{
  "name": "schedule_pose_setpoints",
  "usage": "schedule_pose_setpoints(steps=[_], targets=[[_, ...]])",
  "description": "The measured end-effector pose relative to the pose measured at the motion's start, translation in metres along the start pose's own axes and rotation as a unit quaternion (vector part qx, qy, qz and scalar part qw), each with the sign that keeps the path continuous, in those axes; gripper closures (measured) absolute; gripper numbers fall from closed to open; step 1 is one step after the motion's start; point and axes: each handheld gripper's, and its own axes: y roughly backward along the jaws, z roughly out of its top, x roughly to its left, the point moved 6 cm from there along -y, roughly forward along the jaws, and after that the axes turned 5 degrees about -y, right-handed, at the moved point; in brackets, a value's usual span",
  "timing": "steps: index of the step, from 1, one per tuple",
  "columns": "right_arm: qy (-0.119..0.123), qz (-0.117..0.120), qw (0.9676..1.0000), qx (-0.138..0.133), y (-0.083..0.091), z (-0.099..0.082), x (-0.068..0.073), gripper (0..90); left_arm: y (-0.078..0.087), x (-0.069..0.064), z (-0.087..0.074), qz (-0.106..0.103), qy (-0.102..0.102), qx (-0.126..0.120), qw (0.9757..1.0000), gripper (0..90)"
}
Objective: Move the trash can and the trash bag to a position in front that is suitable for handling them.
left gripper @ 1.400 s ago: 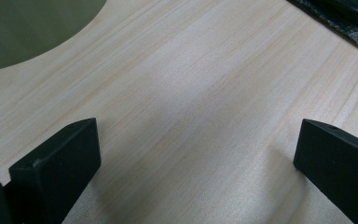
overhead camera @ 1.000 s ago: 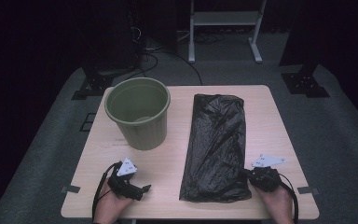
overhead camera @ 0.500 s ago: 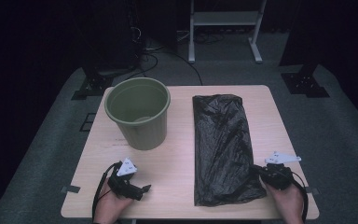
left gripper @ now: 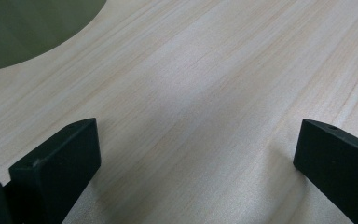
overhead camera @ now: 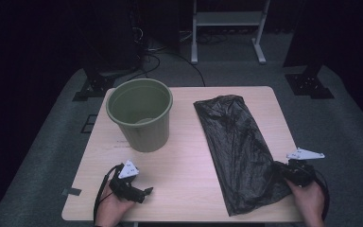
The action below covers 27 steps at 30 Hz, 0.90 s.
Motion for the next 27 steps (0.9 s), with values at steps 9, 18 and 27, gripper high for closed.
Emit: schedule_pose_setpoints(steps=[9,18,27], targets=[[-0.012,-0.017,0.9997,-0.01,0.005,0.0,-0.015,72.9,0.0,0.0,0.0,0.0,0.0,0.0,1.0,0.0],[0.006,0.011,0.9996,-0.026,0.014,0.016,0.016,41.9,0.0,0.0,0.0,0.0,0.0,0.0,1.0,0.0],[0.028,0.028,0.999,-0.021,-0.008,0.029,0.05,10.0,0.0,0.0,0.0,0.0,0.0,0.001,1.0,0.0]])
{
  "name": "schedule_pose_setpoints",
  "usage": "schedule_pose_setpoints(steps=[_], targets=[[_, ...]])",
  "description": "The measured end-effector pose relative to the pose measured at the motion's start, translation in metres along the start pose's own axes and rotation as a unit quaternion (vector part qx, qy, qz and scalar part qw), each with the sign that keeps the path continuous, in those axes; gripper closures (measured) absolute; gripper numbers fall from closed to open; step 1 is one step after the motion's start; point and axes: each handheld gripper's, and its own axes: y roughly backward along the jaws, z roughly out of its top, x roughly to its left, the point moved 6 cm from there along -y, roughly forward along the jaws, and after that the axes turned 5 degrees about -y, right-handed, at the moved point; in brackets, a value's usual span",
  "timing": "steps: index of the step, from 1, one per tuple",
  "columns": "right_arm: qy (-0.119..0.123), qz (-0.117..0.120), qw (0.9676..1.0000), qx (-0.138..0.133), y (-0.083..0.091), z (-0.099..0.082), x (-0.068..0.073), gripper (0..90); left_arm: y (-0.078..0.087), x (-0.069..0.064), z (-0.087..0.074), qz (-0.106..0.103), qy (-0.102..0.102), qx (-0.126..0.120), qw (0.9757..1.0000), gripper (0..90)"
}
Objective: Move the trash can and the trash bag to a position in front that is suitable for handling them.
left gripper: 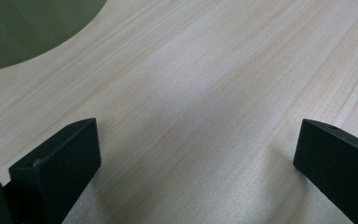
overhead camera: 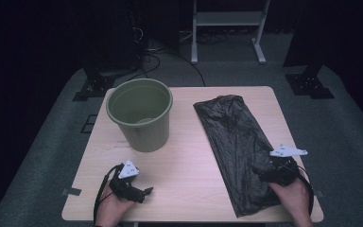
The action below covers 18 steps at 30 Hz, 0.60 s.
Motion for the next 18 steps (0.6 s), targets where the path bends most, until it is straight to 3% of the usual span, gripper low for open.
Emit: schedule_pose_setpoints(steps=[4,12,18], targets=[[0.0,-0.008,1.0,-0.001,-0.01,0.002,0.007,9.7,-0.001,0.0,0.001,0.001,0.001,0.0,1.0,0.0],[0.004,0.02,0.9996,0.02,-0.032,0.0,0.017,9.7,-0.001,0.0,0.001,0.002,0.002,0.0,1.0,0.0],[0.012,0.024,0.9986,0.045,-0.044,-0.009,0.02,9.7,0.003,0.0,0.002,0.001,0.007,-0.005,1.0,0.0]])
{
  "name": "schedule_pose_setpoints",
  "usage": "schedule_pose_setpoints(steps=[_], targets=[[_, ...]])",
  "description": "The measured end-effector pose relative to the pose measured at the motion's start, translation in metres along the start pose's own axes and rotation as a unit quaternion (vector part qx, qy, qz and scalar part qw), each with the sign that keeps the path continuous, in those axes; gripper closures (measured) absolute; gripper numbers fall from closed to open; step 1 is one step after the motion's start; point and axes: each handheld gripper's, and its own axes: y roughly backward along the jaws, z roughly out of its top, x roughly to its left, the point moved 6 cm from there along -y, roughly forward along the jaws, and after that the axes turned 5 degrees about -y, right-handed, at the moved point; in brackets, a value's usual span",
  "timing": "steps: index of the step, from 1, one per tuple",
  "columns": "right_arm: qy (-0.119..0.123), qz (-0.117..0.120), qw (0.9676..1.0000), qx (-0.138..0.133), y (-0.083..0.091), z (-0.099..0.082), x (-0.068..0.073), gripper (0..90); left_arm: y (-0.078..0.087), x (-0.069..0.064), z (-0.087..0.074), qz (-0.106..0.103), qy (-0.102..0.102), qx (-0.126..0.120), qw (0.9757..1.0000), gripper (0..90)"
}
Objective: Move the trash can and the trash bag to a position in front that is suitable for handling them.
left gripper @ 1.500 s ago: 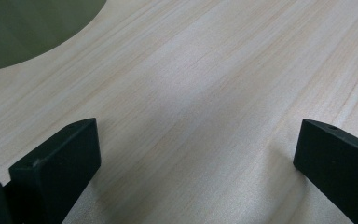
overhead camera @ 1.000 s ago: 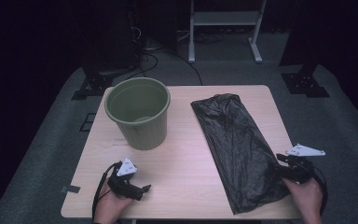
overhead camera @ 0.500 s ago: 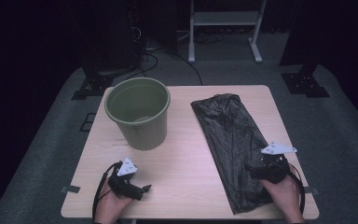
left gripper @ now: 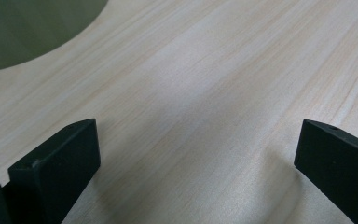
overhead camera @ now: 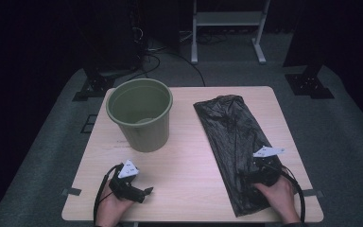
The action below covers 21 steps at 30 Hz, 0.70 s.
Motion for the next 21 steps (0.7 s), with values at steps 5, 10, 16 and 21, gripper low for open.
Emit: schedule_pose_setpoints(steps=[5,10,16,21], targets=[[0.002,0.007,0.9999,-0.011,-0.003,-0.003,0.002,9.7,0.01,0.001,0.007,0.003,0.002,-0.013,0.9999,0.0],[0.002,0.008,0.9998,-0.021,-0.002,-0.005,0.002,9.8,0.014,0.001,0.01,0.004,0.004,-0.018,0.9998,0.0],[0.0,0.006,0.9997,-0.025,-0.002,-0.006,0.002,9.8,0.021,0.002,0.016,0.006,0.007,-0.023,0.9997,0.0],[-0.001,0.005,0.9997,-0.025,-0.002,-0.006,0.002,9.8,0.028,0.003,0.024,0.006,0.009,-0.034,0.9994,0.0]])
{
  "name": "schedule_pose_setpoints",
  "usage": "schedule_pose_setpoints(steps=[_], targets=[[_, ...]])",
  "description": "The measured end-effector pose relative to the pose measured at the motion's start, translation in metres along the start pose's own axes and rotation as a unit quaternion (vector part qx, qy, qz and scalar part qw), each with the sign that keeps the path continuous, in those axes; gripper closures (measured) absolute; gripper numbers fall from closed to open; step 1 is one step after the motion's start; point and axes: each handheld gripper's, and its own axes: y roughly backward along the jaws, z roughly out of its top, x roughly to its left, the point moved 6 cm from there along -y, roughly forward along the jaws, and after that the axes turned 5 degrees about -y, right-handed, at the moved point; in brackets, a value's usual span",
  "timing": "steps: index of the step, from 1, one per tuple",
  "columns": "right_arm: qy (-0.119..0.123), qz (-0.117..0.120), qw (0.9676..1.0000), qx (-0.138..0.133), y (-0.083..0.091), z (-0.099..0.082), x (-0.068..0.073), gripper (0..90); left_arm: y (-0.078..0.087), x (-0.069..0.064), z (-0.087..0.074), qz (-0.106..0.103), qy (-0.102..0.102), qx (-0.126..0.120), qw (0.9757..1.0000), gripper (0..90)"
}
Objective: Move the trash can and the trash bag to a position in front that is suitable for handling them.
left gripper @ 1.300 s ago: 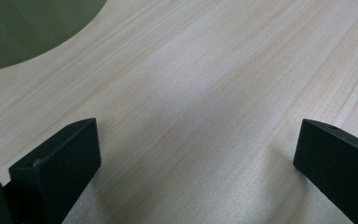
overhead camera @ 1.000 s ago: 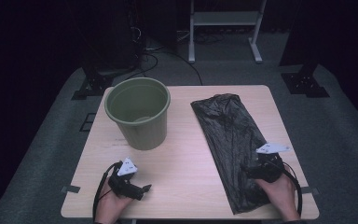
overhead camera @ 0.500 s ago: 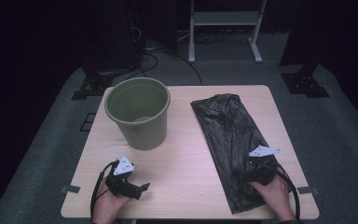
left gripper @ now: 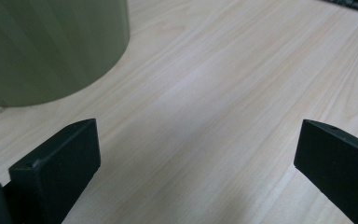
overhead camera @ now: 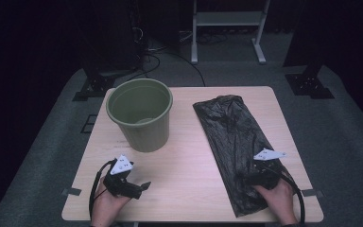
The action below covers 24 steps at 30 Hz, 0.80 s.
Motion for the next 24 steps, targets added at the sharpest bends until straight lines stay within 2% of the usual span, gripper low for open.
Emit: schedule_pose_setpoints(steps=[9,17,24], targets=[[-0.001,0.0,1.0,0.0,0.0,0.0,0.0,9.8,0.014,0.008,0.019,0.007,0.0,-0.018,0.9998,0.0],[0.0,0.0,1.0,0.0,0.0,0.0,0.0,9.8,0.027,0.017,0.033,0.017,0.001,-0.017,0.9997,0.0],[0.0,0.0,1.0,0.0,0.0,0.0,0.0,9.8,0.037,0.029,0.047,0.026,0.01,-0.019,0.9994,0.0]])
